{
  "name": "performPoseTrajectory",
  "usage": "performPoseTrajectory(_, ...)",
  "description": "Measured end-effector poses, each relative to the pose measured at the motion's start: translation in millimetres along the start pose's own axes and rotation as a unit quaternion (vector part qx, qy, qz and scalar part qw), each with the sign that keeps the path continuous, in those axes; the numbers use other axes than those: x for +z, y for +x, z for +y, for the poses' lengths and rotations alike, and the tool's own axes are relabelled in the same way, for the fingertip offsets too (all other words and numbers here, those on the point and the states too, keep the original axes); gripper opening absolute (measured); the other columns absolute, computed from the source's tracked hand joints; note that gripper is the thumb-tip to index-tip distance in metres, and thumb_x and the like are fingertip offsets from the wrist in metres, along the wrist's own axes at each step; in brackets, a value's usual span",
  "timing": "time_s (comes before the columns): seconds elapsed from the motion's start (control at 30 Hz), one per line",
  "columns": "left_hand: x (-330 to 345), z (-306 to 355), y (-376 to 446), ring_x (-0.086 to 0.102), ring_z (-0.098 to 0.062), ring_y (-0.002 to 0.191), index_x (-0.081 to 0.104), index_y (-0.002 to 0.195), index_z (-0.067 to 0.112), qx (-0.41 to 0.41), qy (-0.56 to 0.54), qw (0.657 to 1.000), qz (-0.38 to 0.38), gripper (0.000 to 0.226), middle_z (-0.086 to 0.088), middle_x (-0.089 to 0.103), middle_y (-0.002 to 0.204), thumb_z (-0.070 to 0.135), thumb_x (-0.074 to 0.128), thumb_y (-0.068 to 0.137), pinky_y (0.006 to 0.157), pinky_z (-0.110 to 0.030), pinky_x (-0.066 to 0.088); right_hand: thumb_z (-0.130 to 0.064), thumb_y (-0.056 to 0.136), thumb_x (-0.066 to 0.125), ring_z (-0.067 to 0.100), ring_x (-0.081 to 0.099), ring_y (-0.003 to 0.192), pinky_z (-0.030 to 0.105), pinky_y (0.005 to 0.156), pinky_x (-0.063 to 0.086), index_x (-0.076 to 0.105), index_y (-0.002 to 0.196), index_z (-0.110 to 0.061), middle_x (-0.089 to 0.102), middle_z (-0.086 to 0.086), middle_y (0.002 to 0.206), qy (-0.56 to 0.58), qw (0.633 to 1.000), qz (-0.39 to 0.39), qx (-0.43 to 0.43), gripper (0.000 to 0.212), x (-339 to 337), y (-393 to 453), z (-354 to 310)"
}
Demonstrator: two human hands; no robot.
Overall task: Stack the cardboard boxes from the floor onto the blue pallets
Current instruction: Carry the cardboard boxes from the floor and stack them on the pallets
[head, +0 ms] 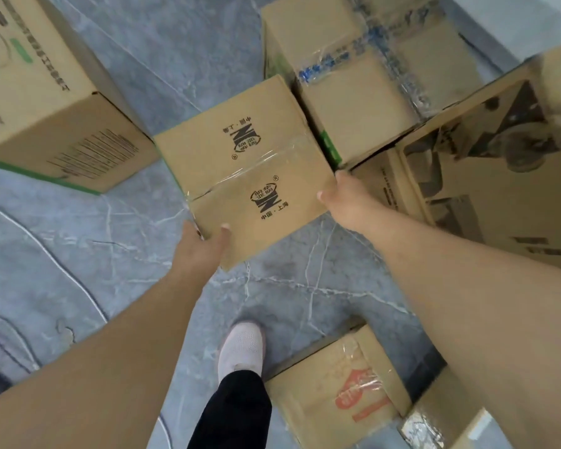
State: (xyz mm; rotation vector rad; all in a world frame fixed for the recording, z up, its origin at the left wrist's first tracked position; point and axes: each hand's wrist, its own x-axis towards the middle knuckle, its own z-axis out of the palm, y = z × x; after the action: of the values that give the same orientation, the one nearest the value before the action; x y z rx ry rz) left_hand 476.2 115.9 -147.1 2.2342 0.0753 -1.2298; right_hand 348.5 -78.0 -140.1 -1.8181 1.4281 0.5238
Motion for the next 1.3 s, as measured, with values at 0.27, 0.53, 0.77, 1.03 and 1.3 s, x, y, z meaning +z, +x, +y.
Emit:
performPoseTrajectory(0.27,0,-17,-15,0.055,-0.027,0.109,0.04,0.133,0.024,-0.011,-0.092,0.995,0.043,0.053,0.001,0.054,0.12,0.016,0.062,0.085,0.096,-0.048,0.046,-0.019,0.092,0.051,0.032,0.052,0.114,0.042,0.096,0.045,0.04,0.135,-0.013,0.052,0.012,0.131,0.08,0.997,0.012,-0.014,0.045,16,-25,18)
performPoseTrajectory(0.53,-29,-12,-147,0.051,-0.026,0.104,0.032,0.136,0.038,-0.021,-0.109,0.994,0.023,0.058,0.008,0.044,0.12,0.02,0.06,0.088,0.075,-0.049,0.054,-0.019,0.092,0.051,0.031,0.055,0.107,0.028,0.074,0.036,0.043,0.128,-0.009,0.056,0.012,0.119,0.091,0.995,0.011,-0.025,0.039,-28,-151,38)
performPoseTrajectory(0.77,-49,-33,-314,0.053,-0.023,0.105,0.038,0.132,0.036,0.017,-0.123,0.992,0.035,0.052,0.009,0.048,0.124,0.02,0.06,0.088,0.07,-0.042,0.055,-0.015,0.092,0.05,0.026,0.054,0.1,0.036,0.083,0.045,0.044,0.121,-0.008,0.054,0.008,0.112,0.125,0.99,0.018,-0.066,0.03,-83,-320,70)
performPoseTrajectory(1.03,-54,-62,-489,0.056,-0.022,0.098,0.043,0.123,0.03,0.067,-0.13,0.989,0.025,0.039,0.002,0.053,0.119,0.018,0.059,0.089,0.067,-0.038,0.053,-0.015,0.093,0.048,0.019,0.049,0.08,0.031,0.068,0.038,0.04,0.111,-0.017,0.05,0.0,0.095,0.165,0.983,0.029,-0.075,0.02,-136,-494,133)
performPoseTrajectory(1.3,-36,-57,-595,0.053,-0.017,0.085,0.043,0.114,0.027,0.15,-0.068,0.985,-0.055,0.03,0.002,0.052,0.11,0.017,0.057,0.09,0.067,-0.035,0.047,-0.019,0.09,0.049,0.027,0.055,0.098,0.035,0.081,0.042,0.04,0.128,-0.016,0.059,0.008,0.114,0.224,0.968,0.116,-0.002,0.04,-162,-611,201)
